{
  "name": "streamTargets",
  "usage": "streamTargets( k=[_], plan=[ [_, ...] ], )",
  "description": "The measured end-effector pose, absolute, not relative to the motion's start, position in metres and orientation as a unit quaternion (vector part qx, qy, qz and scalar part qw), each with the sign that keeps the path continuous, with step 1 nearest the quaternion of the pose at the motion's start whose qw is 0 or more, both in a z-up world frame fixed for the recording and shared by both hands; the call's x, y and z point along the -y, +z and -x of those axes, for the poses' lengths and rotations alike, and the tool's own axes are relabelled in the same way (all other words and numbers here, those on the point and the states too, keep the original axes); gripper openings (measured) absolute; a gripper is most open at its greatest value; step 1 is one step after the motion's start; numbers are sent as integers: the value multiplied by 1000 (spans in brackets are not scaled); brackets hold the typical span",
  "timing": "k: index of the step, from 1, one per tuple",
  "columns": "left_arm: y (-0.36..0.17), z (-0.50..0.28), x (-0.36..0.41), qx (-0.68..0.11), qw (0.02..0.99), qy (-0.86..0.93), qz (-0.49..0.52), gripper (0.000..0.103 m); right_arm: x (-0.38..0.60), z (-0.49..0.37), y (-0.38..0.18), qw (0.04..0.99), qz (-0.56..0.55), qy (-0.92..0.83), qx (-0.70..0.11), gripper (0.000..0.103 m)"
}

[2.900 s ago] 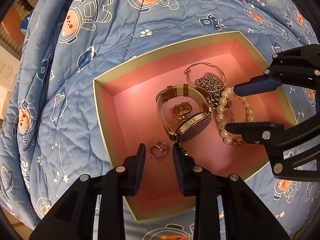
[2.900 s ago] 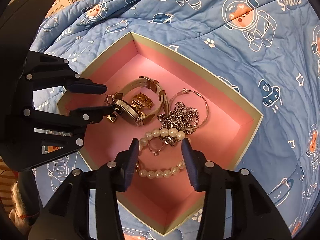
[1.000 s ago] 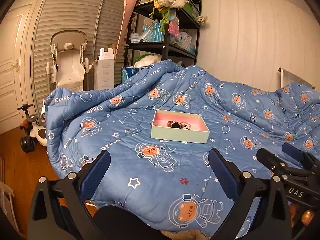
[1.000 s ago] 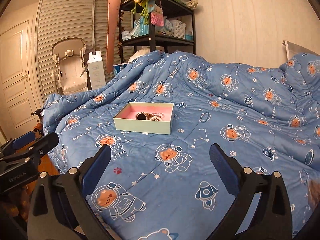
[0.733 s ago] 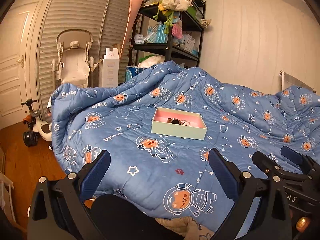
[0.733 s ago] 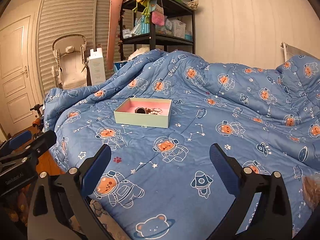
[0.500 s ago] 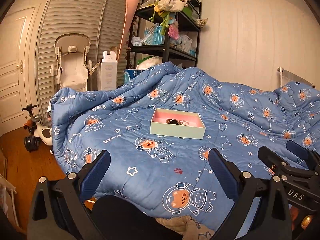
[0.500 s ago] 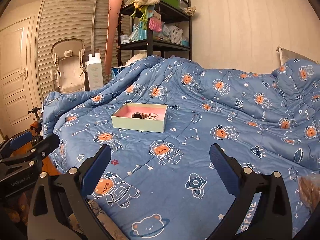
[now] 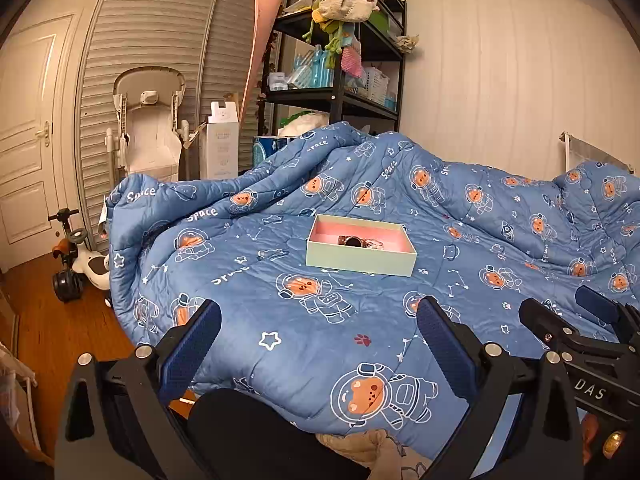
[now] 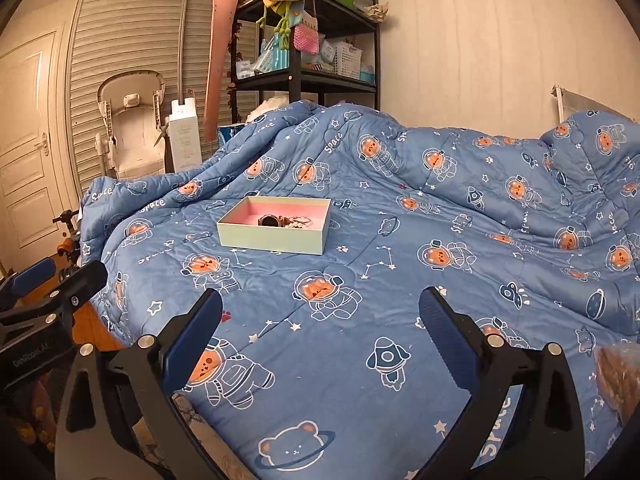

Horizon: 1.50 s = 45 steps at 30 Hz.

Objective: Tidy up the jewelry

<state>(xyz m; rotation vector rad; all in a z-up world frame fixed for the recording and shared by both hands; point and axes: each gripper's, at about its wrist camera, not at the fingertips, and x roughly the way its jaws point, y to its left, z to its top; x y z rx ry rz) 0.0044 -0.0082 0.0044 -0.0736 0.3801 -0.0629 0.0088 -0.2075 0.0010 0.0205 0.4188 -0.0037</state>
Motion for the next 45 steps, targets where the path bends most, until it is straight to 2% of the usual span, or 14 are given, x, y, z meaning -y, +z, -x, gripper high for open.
streamTargets(
  k=[45],
  plan=[
    [3,-8,2,-200,978,-21,45,96,205,-8,-1,977,-7,1,-214,97]
  ],
)
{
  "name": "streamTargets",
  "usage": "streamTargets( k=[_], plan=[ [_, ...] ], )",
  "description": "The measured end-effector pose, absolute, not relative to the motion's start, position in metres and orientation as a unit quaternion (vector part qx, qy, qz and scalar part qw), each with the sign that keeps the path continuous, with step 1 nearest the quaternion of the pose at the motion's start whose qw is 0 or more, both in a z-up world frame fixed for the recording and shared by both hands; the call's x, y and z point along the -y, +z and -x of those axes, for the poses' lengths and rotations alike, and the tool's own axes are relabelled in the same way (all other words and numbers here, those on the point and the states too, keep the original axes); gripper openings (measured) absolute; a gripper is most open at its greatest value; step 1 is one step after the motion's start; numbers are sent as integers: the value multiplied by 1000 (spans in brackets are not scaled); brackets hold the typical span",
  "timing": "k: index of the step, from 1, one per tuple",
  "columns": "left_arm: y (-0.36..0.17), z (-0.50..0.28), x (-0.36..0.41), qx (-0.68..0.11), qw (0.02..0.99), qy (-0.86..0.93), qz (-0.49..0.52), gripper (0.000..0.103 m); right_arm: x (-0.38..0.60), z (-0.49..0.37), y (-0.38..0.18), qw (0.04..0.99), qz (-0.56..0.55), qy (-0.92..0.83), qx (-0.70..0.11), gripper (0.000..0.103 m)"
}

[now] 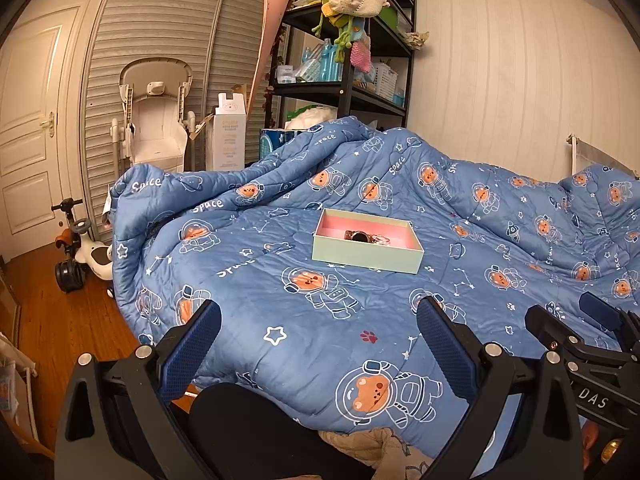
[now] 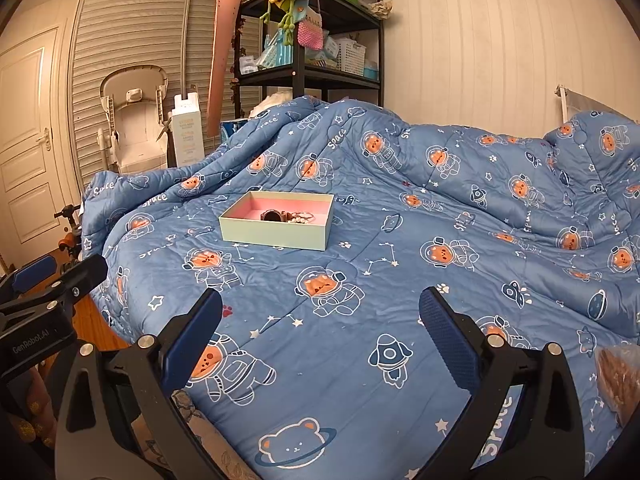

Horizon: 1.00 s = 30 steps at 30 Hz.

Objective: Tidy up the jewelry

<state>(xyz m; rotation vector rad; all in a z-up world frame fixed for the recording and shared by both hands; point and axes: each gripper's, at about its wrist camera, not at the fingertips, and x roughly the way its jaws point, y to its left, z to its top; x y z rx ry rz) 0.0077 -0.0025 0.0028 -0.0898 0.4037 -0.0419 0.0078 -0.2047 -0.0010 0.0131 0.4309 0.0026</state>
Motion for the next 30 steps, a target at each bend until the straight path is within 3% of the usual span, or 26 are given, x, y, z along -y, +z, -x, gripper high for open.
streamTargets(
  k=[30],
  plan=[
    [-1,-8,3,-204,978,-17,45,96,205,-7,-1,977,-6,2,-214,97]
  ],
)
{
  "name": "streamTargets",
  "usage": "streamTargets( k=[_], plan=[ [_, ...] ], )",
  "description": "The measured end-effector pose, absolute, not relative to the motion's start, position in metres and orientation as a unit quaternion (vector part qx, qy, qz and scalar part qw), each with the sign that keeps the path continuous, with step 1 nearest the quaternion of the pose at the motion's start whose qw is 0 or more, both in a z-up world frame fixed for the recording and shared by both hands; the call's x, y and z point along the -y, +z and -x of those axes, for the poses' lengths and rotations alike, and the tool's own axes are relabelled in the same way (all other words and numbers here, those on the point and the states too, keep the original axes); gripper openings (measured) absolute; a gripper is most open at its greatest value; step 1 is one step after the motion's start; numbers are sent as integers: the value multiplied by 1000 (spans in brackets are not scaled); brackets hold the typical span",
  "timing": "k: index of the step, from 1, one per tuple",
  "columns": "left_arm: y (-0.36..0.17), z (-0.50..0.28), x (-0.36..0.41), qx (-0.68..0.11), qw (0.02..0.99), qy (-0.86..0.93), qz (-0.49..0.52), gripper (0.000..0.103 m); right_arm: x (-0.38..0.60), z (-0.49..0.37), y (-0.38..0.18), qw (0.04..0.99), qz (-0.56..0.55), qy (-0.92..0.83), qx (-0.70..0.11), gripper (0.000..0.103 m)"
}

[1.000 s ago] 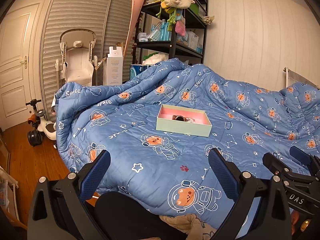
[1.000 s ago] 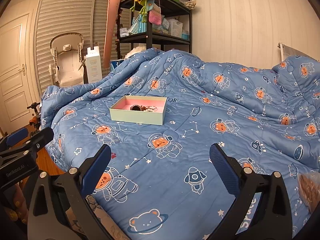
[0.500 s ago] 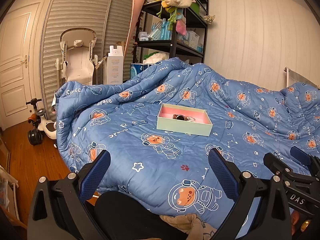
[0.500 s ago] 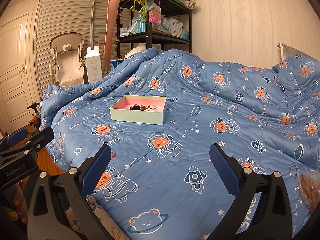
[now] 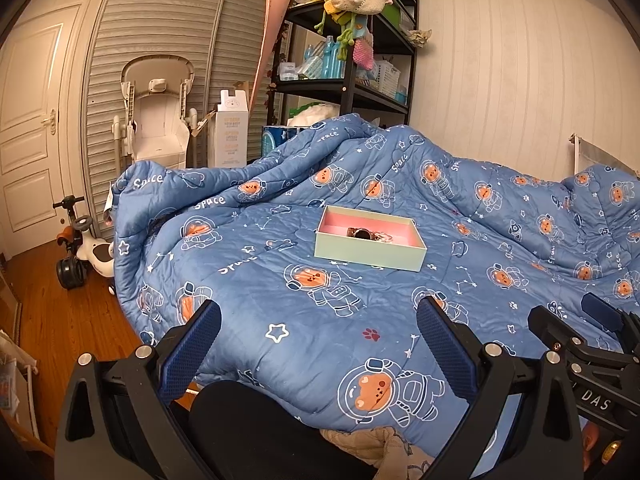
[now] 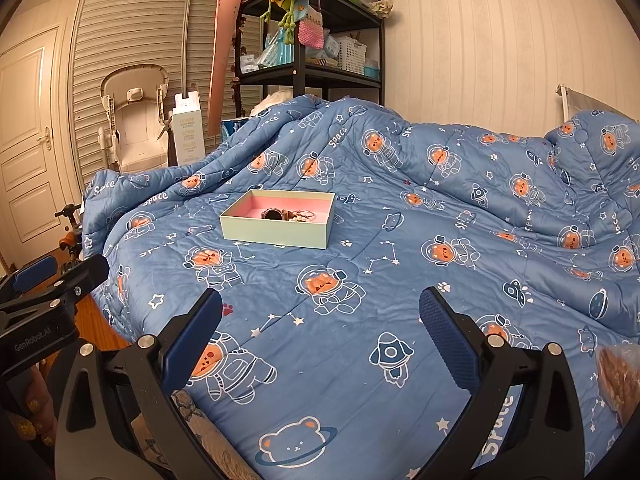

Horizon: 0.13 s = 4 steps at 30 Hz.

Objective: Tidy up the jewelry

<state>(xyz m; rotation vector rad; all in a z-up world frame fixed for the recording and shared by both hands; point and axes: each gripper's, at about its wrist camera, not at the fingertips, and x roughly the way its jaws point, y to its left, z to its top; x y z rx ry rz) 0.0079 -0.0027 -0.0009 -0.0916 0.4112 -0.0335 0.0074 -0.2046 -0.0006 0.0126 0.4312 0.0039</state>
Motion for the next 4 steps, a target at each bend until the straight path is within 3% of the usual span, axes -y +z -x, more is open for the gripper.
streamTargets(
  k=[4],
  plan=[
    [-2,-8,3,-204,978,-16,45,96,205,-8,-1,977,-6,2,-214,97]
  ],
)
